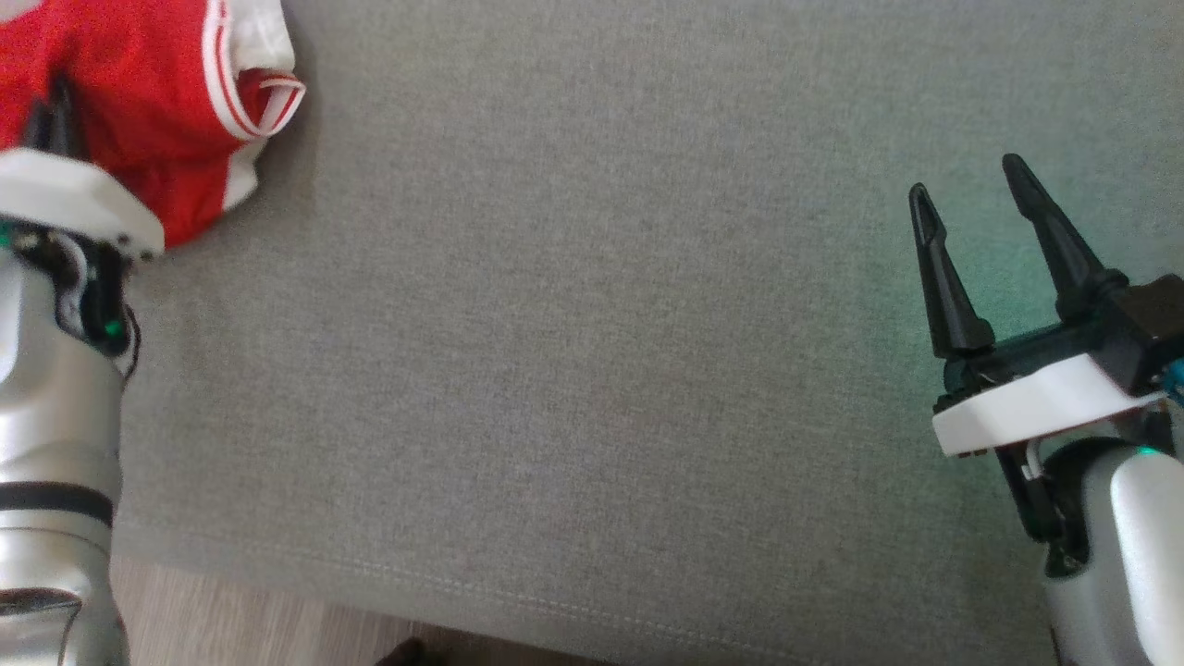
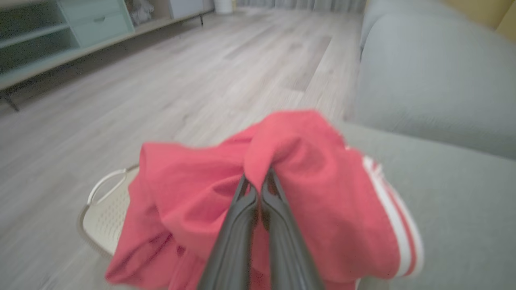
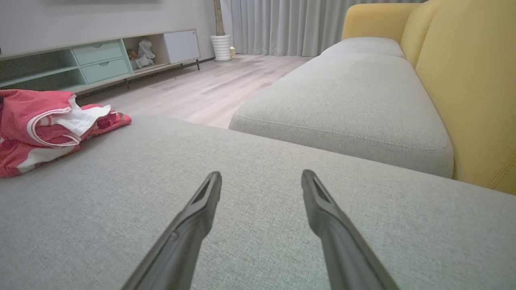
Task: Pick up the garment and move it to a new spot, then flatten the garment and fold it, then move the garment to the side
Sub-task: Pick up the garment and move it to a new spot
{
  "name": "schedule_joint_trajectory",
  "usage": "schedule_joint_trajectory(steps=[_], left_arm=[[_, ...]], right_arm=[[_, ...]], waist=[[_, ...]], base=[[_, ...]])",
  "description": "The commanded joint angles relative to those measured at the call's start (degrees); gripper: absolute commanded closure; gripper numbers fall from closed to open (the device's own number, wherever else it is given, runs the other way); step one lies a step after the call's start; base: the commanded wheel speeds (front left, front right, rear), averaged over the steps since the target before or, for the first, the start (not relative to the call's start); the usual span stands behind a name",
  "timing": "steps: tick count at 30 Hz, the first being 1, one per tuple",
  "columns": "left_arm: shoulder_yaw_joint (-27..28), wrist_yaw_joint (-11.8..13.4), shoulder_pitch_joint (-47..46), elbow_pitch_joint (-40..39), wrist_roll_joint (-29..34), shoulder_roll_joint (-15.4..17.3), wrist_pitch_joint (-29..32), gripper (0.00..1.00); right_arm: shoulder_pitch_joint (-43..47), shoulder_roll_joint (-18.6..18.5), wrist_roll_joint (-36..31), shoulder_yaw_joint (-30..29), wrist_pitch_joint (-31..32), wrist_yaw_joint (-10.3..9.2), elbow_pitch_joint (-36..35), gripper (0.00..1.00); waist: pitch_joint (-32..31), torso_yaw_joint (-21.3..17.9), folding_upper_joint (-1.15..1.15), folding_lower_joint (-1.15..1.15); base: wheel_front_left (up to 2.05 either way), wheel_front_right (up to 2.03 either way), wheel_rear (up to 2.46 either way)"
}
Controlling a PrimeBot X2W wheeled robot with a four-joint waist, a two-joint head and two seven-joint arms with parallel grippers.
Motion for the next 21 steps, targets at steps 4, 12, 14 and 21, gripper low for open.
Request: schedule_joint_trajectory(steps=[4,12,14,21], left_arm=[[4.2,2.1,4.7,-13.7,1.5,3.1,-0.8,1.00],[6.3,3.1,16.0,-28.6,3.4,0.0,-0.8,1.00],[6.3,3.6,19.8,-32.7,4.2,-0.9,-0.8,1.00],[3.7,5.0,33.7,-48.4,6.2,-3.3,0.5,1.00]], right_arm=[[1.1,2.2,0.3,0.0,-2.7,0.43,0.0,0.00],[3.9,4.5,0.7,-0.9,-5.0,0.43,2.6,0.00],[5.0,5.1,1.0,-0.9,-5.5,0.43,3.3,0.00],[9.5,6.7,1.8,-0.8,-6.3,0.43,4.7,0.00]], waist=[[-6.6,0.0,0.00,0.00],[-14.4,-1.5,0.00,0.00],[-16.5,-2.3,0.00,0.00],[-22.4,-6.2,0.00,0.00]], base=[[0.00,0.00,0.00],[0.00,0.00,0.00],[0.00,0.00,0.00],[0.00,0.00,0.00]])
